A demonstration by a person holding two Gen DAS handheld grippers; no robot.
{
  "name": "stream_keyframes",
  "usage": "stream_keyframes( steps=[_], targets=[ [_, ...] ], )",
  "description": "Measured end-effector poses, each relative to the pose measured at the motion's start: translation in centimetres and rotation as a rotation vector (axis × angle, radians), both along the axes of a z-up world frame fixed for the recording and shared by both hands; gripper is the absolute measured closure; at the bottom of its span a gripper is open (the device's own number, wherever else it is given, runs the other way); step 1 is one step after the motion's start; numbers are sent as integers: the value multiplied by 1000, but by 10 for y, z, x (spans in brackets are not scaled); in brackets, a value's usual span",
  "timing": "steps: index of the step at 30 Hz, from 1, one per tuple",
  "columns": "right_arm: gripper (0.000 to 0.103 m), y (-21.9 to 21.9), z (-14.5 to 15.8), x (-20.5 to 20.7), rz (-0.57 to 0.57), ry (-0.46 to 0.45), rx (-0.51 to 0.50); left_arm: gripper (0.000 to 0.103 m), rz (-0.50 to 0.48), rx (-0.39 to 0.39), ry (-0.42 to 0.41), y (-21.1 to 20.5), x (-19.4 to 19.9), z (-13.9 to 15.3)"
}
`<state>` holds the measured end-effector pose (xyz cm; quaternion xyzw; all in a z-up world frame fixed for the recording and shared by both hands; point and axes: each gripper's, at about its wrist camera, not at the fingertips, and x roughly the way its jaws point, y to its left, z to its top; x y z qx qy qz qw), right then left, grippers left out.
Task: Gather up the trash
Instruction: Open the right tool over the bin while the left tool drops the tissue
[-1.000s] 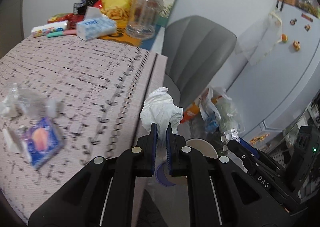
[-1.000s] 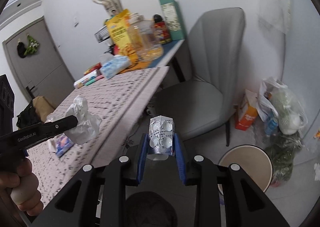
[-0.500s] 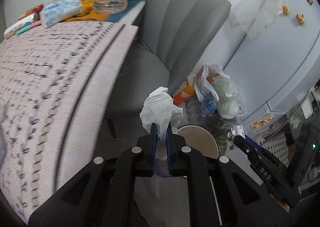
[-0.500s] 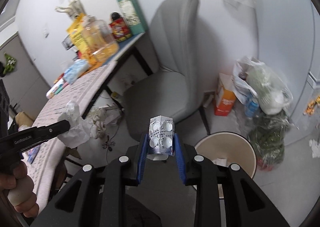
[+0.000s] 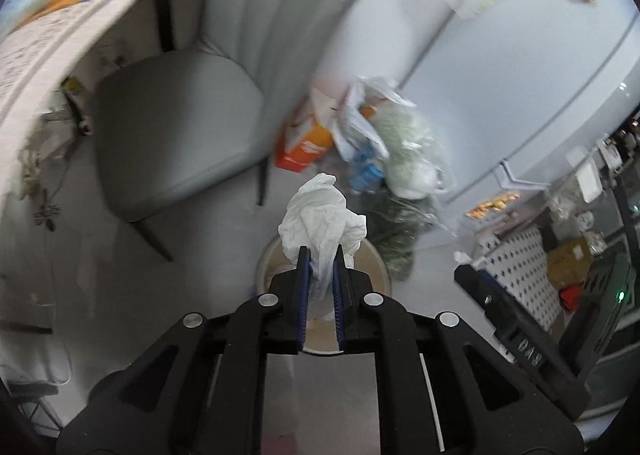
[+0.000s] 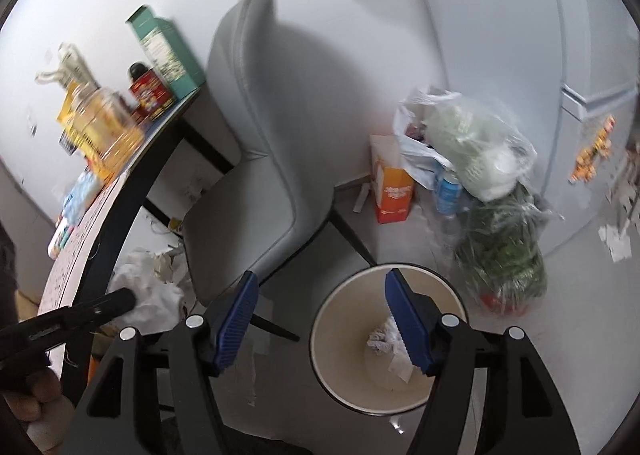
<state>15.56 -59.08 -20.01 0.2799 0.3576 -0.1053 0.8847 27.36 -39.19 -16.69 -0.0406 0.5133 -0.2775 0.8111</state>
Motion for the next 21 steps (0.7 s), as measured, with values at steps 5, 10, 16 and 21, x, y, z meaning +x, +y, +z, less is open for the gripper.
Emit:
stream_keyframes(
  steps=[5, 10, 16, 21],
  targets=[
    [37, -20, -6, -28, -57, 19, 17, 24, -41, -55, 34, -19, -1, -8],
    [37, -28, -5, -42, -81, 19, 20, 15, 18, -36, 24, 4, -2, -5],
    [34, -8, 4, -39, -39, 2, 20, 8, 84, -10, -59, 40, -4, 21],
    [19, 20, 22, -31, 5, -26, -2, 6, 139, -3, -124, 79, -11, 43]
  ],
)
